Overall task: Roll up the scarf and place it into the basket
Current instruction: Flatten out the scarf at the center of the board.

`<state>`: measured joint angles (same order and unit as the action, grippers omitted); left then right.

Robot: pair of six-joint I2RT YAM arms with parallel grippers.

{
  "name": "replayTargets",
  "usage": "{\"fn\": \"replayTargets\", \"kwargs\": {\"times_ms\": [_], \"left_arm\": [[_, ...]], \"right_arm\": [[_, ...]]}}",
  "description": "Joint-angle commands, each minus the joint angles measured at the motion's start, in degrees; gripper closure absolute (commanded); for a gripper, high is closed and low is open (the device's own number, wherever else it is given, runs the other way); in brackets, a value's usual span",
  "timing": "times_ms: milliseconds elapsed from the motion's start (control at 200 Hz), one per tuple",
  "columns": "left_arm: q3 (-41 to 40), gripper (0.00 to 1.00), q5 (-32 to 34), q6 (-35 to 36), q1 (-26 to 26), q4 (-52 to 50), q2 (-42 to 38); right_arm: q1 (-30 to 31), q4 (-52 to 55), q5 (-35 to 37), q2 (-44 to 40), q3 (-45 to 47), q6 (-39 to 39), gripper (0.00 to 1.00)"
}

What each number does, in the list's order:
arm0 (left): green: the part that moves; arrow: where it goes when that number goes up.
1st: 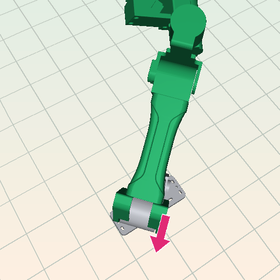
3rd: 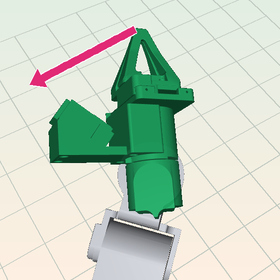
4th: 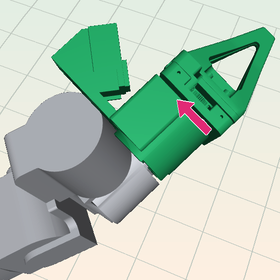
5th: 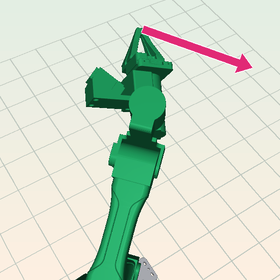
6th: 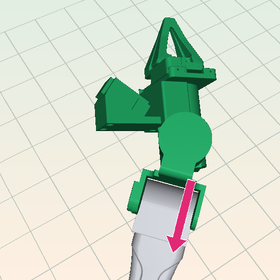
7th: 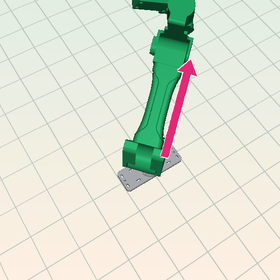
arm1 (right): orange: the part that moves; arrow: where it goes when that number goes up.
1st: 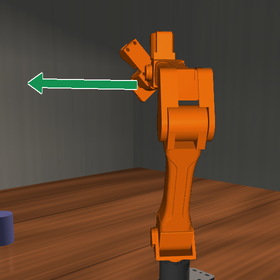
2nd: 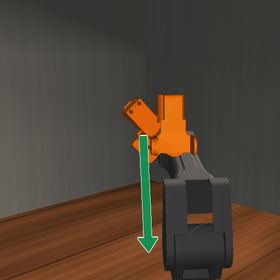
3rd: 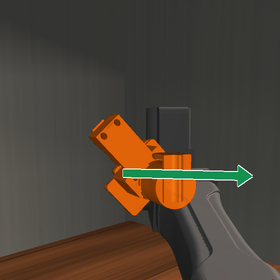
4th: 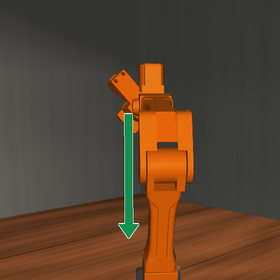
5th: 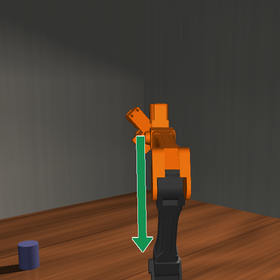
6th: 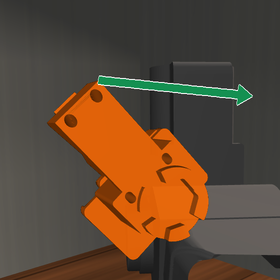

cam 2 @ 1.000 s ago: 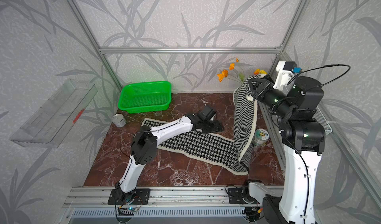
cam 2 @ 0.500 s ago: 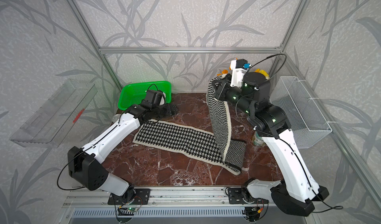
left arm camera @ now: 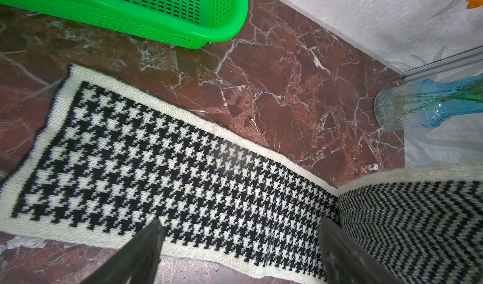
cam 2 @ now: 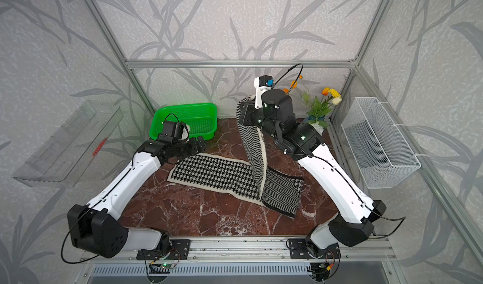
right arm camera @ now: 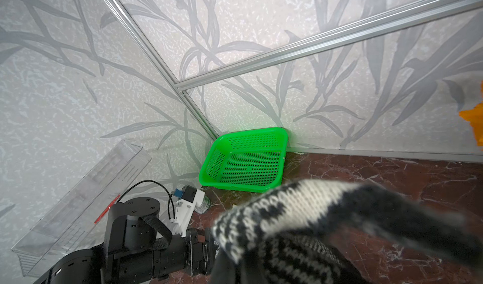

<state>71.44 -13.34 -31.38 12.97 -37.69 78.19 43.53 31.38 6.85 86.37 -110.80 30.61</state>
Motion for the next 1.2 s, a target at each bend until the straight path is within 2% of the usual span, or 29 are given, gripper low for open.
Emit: {"fn": "replayTargets", "kwargs": {"times_ms": [0,310,465,725,1020,1195], "left_arm": [[-0.8,0.08,-2.2,1.9,-1.4,-1.0,-1.4],[-1.2,0.08,-3.3,3.7,-2.6,-1.9,-1.6],[-1.2,0.09,-3.2,3.9,-2.8,-2.1,-1.7],[-1.4,0.09,-2.4,4.8,-3.3,-3.1,-2.1],[-2.1,0.09,-2.9,4.5,-3.5,-2.4,-2.5],[-2.9,0.09,-3.2,4.7,-3.6,-2.4,-3.0]], "right_arm": [[1.7,-5.3,1.7,0.3,3.8,0.0,1.0],[2.5,-14.7,8.0,-1.8,16.5,0.5,1.0],[2.5,-14.3,8.8,-1.6,15.5,-0.7,1.0],[2.5,-12.2,9.4,-1.1,8.1,-3.0,1.0],[3.1,-18.5,5.7,1.9,16.7,2.4,1.0],[4.6,-21.9,5.3,5.8,17.9,4.1,1.0]]}}
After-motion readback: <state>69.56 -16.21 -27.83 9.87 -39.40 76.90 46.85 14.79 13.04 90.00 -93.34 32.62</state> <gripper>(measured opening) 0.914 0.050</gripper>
